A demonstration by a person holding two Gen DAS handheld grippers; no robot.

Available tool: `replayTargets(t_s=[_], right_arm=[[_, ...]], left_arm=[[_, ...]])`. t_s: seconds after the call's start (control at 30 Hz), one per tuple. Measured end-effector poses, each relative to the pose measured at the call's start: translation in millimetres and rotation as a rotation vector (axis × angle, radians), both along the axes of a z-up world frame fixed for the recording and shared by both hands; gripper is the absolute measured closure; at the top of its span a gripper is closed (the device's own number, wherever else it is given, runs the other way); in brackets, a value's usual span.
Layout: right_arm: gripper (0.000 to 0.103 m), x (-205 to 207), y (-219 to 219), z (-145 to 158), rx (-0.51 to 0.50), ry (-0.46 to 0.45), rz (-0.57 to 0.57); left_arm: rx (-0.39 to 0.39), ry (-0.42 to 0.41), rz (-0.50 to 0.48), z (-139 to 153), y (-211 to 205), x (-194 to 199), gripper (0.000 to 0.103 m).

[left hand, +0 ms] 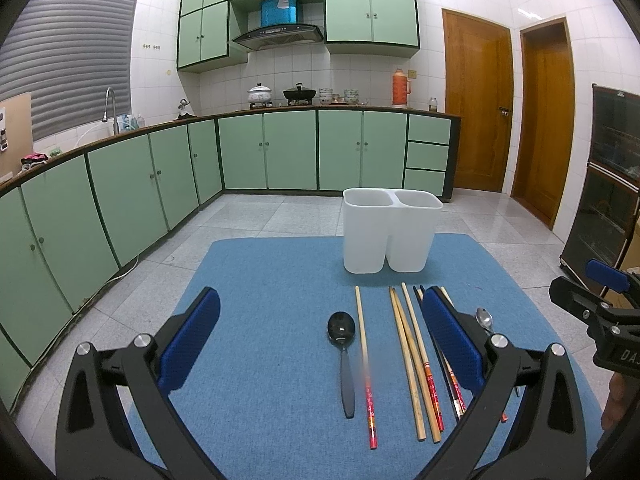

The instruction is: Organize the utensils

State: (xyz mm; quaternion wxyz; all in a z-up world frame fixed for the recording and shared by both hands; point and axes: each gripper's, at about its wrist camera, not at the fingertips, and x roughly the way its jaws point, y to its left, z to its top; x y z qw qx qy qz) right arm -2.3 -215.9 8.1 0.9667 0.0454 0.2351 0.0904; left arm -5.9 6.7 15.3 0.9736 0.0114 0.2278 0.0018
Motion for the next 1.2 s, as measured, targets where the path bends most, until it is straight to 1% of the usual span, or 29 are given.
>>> replayTargets(t_s=[0.07, 0.43, 0.63, 0.73, 0.8, 0.9, 1.07, 1.13, 1.2], right_arm=[[0.006, -4.7, -0.9, 2.0, -0.003, -0.001, -0.003], [0.006, -2.4, 0.2, 2.3, -0.018, 0.004, -0.004], [0.006, 1.4, 1.0, 0.6, -0.025, 0.015, -0.010], [0.006, 7.5, -1.5, -4.7, -0.039, 0.041, -0.025], [0.006, 16.4, -5.9, -12.1, -0.056, 0.077, -0.049], [0.006, 28.1, -13.2, -22.3, -0.054, 0.127, -0.071], [0.015, 58.7, -17.8, -41.1, -0.078, 0.205, -0.085], [0.023, 74.0, -16.4, -51.7, -0.099, 0.245, -0.077], [0.028, 89.5, -16.0, -62.4, -0.108, 0.293, -0.066]], left_arm=[[0.001, -0.001, 0.000, -0.1, 0.0, -0.3, 0.005], [-0.001, 0.005, 0.001, 0.3, 4.8, 0.4, 0.005], [0.000, 0.018, 0.007, -6.9, 8.6, 4.8, 0.005], [0.003, 0.039, 0.016, -14.7, 9.5, 13.2, 0.005], [0.006, 0.067, 0.024, -21.2, 14.0, 19.8, 0.005], [0.018, 0.113, 0.038, -29.9, 18.9, 31.7, 0.005], [0.025, 0.202, 0.042, -48.1, 21.3, 64.6, 0.005], [0.024, 0.234, 0.041, -57.1, 20.2, 81.3, 0.005], [0.024, 0.264, 0.034, -65.5, 18.4, 94.7, 0.005]])
